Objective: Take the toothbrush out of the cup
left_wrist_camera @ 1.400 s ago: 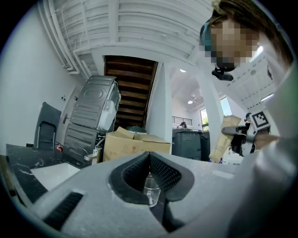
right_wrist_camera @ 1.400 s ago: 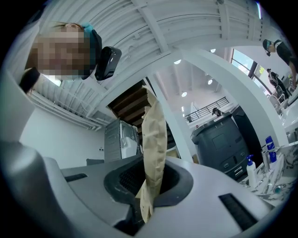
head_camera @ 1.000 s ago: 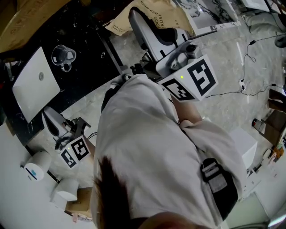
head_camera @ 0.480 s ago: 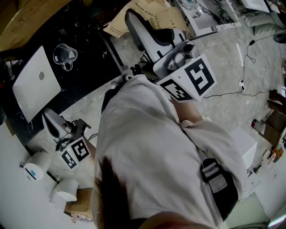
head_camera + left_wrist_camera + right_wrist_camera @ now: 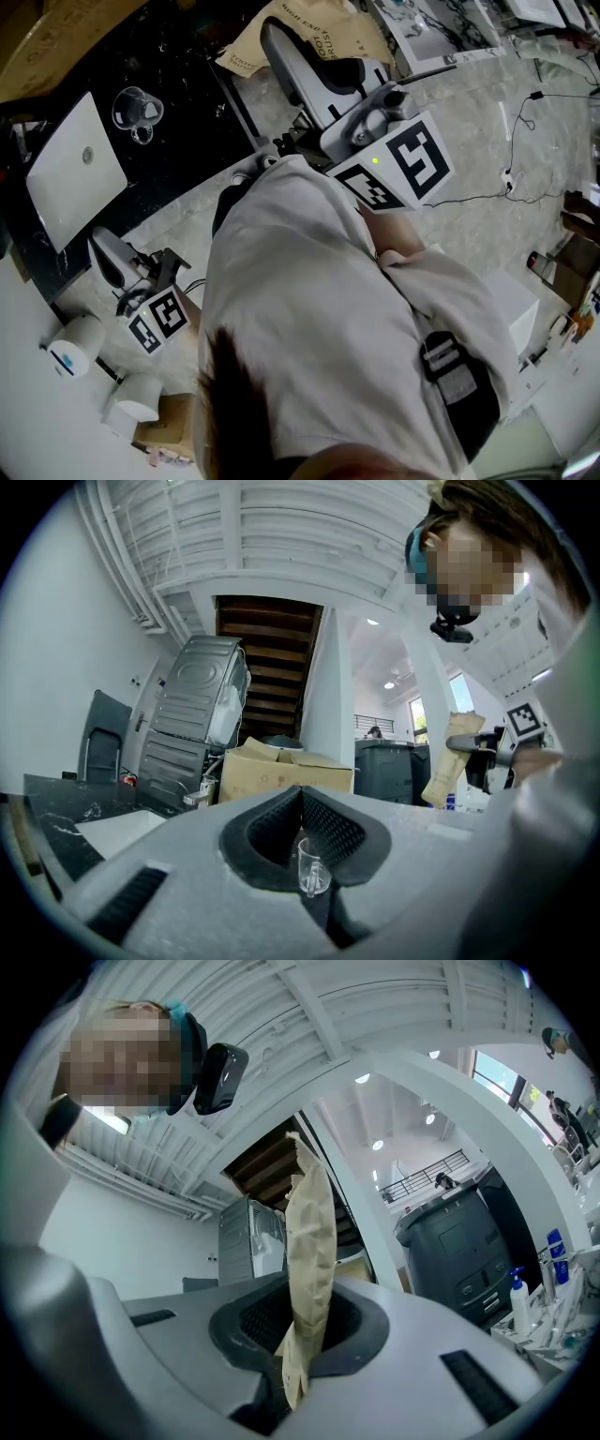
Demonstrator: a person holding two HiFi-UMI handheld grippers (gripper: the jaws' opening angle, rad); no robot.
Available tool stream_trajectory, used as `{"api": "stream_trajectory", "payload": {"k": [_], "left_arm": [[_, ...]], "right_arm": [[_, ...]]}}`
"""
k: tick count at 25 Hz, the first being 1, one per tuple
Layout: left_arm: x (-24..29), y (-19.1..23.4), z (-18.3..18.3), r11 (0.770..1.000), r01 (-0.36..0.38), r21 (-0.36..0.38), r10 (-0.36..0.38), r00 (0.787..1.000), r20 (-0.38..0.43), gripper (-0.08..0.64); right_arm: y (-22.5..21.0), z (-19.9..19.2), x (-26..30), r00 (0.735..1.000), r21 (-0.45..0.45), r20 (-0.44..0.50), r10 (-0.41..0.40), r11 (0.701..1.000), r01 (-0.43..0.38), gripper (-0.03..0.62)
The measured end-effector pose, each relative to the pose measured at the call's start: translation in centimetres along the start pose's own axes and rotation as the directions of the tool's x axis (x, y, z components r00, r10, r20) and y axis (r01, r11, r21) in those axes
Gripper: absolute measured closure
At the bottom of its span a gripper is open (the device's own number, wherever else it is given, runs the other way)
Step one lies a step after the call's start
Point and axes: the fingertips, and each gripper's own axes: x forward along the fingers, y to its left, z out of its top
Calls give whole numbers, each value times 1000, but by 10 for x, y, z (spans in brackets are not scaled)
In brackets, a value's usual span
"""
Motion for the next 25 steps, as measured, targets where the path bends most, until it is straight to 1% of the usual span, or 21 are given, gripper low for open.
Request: {"api": "stream_trajectory", "payload": {"k": [11, 17, 25], "left_arm": [[-7, 3, 1, 1000, -13, 2, 13, 1000, 2, 546], [-9, 4, 3, 1000, -18, 0, 18, 1000, 7, 546], [-8, 6, 2, 1000, -20, -2, 20, 1000, 10, 546]], "right_arm": [[6, -1, 0, 1000, -1, -5, 14, 1000, -14, 558], [11, -1, 2, 999, -23, -10, 37, 999, -37, 558], [11, -1, 4, 999, -20, -8, 39, 999, -39, 558]]}}
